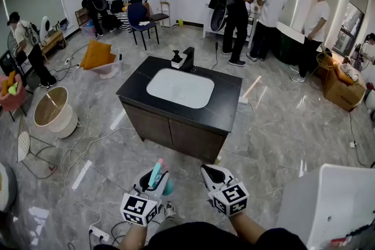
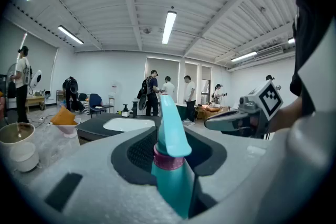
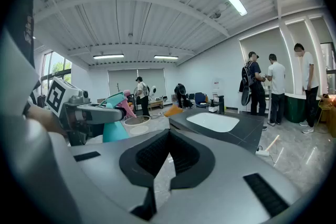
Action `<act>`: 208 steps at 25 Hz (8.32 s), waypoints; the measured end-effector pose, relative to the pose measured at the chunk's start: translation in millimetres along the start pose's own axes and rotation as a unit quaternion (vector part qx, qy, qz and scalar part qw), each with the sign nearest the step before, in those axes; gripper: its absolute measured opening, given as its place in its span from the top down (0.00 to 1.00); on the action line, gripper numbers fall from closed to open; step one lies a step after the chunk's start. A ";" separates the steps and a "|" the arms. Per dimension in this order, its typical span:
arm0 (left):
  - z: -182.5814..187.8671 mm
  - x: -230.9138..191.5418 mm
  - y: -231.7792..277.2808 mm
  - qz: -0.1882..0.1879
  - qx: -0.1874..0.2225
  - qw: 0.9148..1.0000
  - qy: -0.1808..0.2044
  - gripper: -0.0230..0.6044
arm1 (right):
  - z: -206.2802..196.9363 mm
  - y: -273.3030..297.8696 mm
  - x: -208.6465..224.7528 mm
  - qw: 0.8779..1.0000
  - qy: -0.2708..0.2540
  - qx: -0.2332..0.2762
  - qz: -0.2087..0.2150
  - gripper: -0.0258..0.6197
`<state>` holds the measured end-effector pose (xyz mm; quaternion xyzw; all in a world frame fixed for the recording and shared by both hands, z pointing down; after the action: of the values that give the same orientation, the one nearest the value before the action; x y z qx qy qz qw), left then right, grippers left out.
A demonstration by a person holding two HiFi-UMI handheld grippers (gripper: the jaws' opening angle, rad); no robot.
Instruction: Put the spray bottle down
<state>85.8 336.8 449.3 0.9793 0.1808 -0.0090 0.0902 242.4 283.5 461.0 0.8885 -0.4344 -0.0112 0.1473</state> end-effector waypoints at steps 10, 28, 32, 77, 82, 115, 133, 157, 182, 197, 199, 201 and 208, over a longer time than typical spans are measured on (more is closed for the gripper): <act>-1.8 -34.2 6.3 0.000 -0.001 1.000 0.000 0.74 | 7.4 35.6 1.5 1.000 -0.002 0.001 -0.006 0.96; 2.9 -128.5 13.9 -0.013 0.000 1.000 -0.004 0.74 | 30.7 113.9 -9.0 0.998 0.044 0.031 -0.031 0.96; 3.3 -151.5 16.8 -0.022 -0.001 1.000 -0.003 0.74 | 32.8 130.3 -12.3 0.997 0.050 0.036 -0.047 0.96; 47.6 -301.6 247.9 0.074 0.003 0.997 -0.029 0.74 | 91.1 347.8 187.5 0.998 0.052 -0.003 0.028 0.96; 45.8 -317.0 264.9 0.093 -0.003 0.995 -0.037 0.74 | 88.3 365.8 203.8 0.998 0.055 -0.011 0.037 0.96; 71.2 -515.4 451.0 -0.017 0.011 1.000 0.018 0.74 | 102.7 528.5 254.3 0.991 0.108 -0.039 -0.075 0.96; 47.4 -590.3 579.5 -0.045 0.004 0.998 0.038 0.74 | 93.8 554.7 266.3 0.977 0.146 -0.063 -0.144 0.96; 42.2 -616.2 659.8 -0.036 0.000 0.998 0.046 0.74 | 84.8 551.9 290.9 0.965 0.172 -0.079 -0.184 0.96; 26.5 -621.0 637.9 -0.023 -0.053 0.998 0.027 0.28 | 87.2 544.9 295.9 0.967 0.180 -0.064 -0.168 0.96; 31.1 -601.3 562.8 0.023 -0.045 0.998 0.023 0.36 | 86.8 525.8 283.7 0.979 0.158 -0.057 -0.114 0.96; 34.2 -595.3 551.5 0.029 -0.040 0.998 0.026 0.41 | 86.8 520.7 282.2 0.981 0.154 -0.056 -0.107 0.96; 37.3 -588.2 540.1 0.035 -0.035 0.998 0.025 0.46 | 87.4 515.0 280.9 0.982 0.150 -0.054 -0.101 0.96; 47.6 -555.0 492.7 0.057 -0.015 0.998 0.028 0.63 | 86.1 493.5 273.0 0.987 0.134 -0.049 -0.078 0.96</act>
<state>-256.7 -319.9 515.8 0.9864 0.1277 0.0262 0.0998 20.3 -235.7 542.1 0.9050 -0.3386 0.0749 0.2465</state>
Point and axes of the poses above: the fingertips, and each gripper's own axes: y forward along the fingers, x to its right, z out of its top, the point moved 3 cm from there along -y, backward along the fingers, and after that the axes turned 1 degree about y, right-handed, at the moved point
